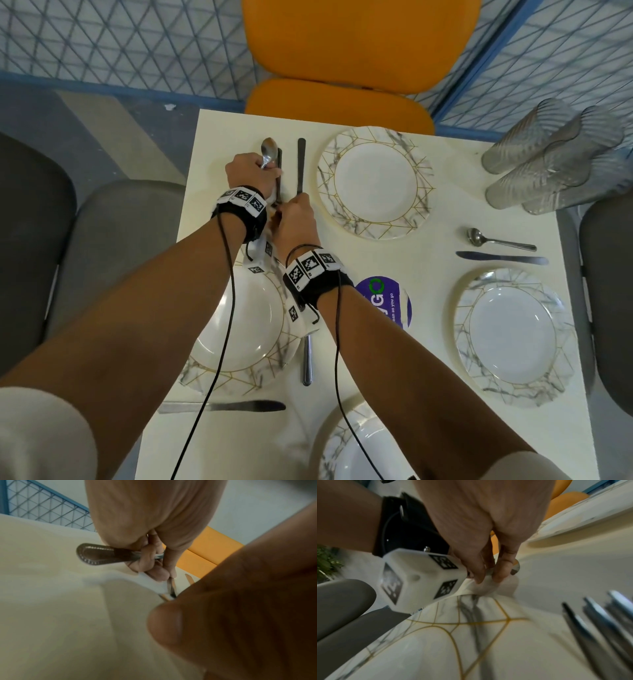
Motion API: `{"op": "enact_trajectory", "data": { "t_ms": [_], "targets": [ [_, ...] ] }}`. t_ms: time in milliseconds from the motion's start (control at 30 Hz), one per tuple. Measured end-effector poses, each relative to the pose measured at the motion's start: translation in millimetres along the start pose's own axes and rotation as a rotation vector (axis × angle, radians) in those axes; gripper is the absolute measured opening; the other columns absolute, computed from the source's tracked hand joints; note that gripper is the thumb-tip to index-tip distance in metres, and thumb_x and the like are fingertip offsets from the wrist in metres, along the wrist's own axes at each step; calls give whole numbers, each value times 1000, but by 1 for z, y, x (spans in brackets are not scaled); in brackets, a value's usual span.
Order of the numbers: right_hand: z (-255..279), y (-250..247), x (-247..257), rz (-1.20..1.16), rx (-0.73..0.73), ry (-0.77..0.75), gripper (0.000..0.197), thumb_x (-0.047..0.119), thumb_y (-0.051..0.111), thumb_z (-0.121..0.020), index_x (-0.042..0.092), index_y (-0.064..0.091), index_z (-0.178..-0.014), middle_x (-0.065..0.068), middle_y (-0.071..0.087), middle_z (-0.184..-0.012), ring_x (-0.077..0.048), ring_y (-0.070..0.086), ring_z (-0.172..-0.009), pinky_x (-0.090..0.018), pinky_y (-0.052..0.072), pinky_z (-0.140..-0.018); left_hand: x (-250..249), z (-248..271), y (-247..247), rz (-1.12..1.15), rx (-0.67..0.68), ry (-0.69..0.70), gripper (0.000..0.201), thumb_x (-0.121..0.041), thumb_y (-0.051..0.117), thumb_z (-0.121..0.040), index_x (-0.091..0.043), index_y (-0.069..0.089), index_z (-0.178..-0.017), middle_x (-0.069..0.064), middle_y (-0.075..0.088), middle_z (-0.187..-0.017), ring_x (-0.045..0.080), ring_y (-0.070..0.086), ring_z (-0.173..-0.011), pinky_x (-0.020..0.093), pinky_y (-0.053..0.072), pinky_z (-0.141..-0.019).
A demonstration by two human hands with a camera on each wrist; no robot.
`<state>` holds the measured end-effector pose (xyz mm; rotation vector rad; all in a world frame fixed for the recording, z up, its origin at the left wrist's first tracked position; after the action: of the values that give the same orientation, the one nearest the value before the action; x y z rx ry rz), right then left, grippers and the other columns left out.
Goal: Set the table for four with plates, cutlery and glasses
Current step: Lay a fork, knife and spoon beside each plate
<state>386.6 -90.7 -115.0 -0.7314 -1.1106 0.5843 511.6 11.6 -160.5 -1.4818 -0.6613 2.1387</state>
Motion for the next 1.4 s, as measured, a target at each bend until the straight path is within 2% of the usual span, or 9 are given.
{"op": "enact_trajectory", "data": {
  "t_ms": [233,433,600,700,800,900,1033,1200,1400],
  "targets": [
    [-5,-4,1,6,1,12,22,7,65,-91,-5,66,-109,-16,46,-121,-32,63,-83,-34,56,-83,-1,-6,0,2,-3,-34,25,-35,87,-79,-12,77,-79,8,77,-79,28,76,-76,39,64,-79],
    [0,-11,2,-84,-32,-31,24,6,71,-87,1,67,-110,-12,46,-119,-21,55,-78,-26,53,-85,0,-2,-3,70,9,-64,31,-40,86,-80,-10,79,-84,7,78,-82,26,76,-77,38,64,-79],
    [6,-29,-6,-184,-80,-12,26,9,70,-91,3,67,-116,-13,49,-122,-24,57,-96,-22,43,-86,2,15,-19,95,12,-68,36,-39,68,-92,-6,78,-86,11,78,-85,30,75,-81,40,61,-84],
    [15,-47,-10,-237,-126,-15,25,6,65,-92,6,68,-116,-12,52,-122,-23,58,-103,-16,37,-86,4,33,-29,224,21,-93,26,-30,58,-98,-15,79,-91,3,78,-88,20,70,-70,30,57,-71],
    [23,-71,-6,-339,-201,-22,21,9,65,-92,10,70,-112,-9,61,-114,-25,66,-91,-17,42,-83,-1,55,-36,359,71,-101,27,-30,58,-99,-15,80,-95,-2,75,-80,13,58,-57,26,46,-59],
    [32,-95,-6,-482,-257,23,22,19,65,-94,12,68,-114,-5,69,-103,-24,69,-88,-28,54,-83,-11,82,-47,400,113,-27,25,-29,59,-99,-19,81,-91,-2,73,-76,13,56,-58,25,43,-57],
    [43,-118,-3,-558,-225,81,48,52,62,-91,23,58,-129,3,70,-96,-24,72,-86,-46,59,-84,-34,128,-62,395,131,103,24,-25,60,-101,-13,81,-99,2,74,-82,6,59,-60,21,45,-59],
    [78,-144,12,-502,-196,46,60,72,54,-85,31,60,-128,6,70,-84,-21,73,-84,-49,59,-84,-52,195,-73,449,172,214,22,-26,66,-101,-9,80,-104,4,75,-85,3,56,-59,13,43,-56],
    [133,-161,11,-488,-195,-54,18,32,65,-93,17,73,-99,3,73,-68,-12,70,-55,-36,62,-67,-42,263,-82,393,200,274,16,-20,70,-98,-18,79,-112,2,73,-84,0,56,-58,17,48,-63]
  ]
}}
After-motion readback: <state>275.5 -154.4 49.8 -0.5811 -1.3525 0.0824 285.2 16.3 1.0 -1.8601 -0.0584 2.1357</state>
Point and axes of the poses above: each hand's wrist, its own z-axis away from the middle knuckle, its own y-axis out of the palm, x = y × z, the point moved 9 cm from there along -z, towards the middle knuckle
